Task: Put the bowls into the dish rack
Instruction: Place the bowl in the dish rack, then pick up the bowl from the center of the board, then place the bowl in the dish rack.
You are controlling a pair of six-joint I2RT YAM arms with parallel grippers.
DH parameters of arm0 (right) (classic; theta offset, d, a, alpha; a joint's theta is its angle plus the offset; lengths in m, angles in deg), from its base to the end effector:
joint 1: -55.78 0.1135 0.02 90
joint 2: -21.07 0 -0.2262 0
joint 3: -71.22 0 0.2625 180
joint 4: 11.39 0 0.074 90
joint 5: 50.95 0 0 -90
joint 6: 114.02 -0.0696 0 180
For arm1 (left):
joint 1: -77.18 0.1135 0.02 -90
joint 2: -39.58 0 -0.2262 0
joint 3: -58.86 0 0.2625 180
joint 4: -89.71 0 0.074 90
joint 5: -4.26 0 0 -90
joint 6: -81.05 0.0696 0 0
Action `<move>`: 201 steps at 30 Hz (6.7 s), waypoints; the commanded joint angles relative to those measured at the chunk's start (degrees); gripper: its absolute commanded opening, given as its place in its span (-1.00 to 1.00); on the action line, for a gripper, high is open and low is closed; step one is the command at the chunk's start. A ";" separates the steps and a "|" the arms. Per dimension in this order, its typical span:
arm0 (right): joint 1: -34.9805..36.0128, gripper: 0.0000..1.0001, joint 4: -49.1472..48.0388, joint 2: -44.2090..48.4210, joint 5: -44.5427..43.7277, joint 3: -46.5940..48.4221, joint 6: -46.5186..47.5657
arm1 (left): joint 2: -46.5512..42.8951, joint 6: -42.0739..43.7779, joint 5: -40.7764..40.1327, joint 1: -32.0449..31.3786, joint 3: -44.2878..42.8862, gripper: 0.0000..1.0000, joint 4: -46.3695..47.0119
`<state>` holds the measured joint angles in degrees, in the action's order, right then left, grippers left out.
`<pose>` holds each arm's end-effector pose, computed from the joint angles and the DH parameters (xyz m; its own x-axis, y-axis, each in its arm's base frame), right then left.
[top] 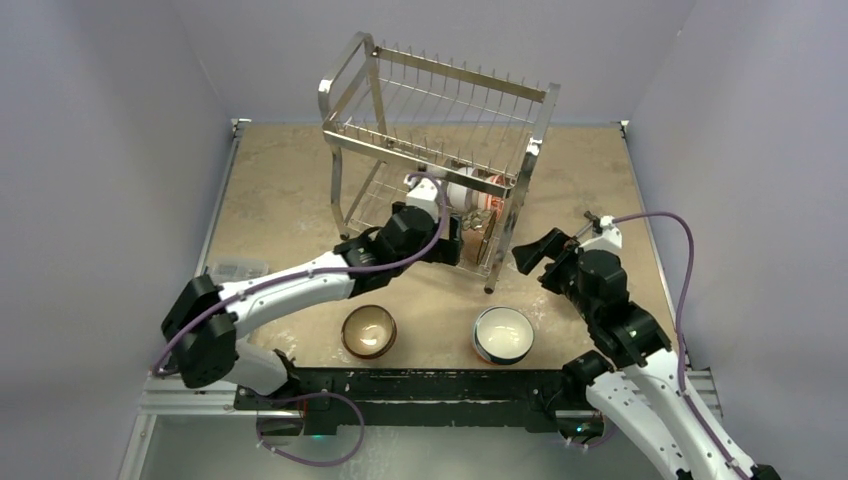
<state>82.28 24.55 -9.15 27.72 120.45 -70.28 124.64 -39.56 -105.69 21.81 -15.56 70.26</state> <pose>0.1930 0.0809 0.2714 -0.3747 0.6047 -0.7028 0.0021 0.7585 0.6516 0.2350 -0.2985 0.2205 -0.5536 -0.0406 -0.8318 0.3762 0.8789 -0.2933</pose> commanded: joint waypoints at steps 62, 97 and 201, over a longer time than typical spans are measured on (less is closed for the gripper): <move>-15.78 -0.06 -8.91 -37.43 -18.60 -3.16 -7.88 | -21.24 -17.06 3.73 1.18 19.80 0.76 10.20; -15.78 -1.00 -4.29 -8.86 11.93 0.62 9.14 | -18.59 -18.29 5.96 1.63 16.76 0.75 8.53; 8.31 0.02 -22.02 -19.16 43.17 8.24 24.87 | -12.77 -58.10 30.68 5.55 26.61 -0.98 24.32</move>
<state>90.71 8.18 -29.80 71.60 127.16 -44.86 112.13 -98.05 -75.42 27.05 9.64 92.42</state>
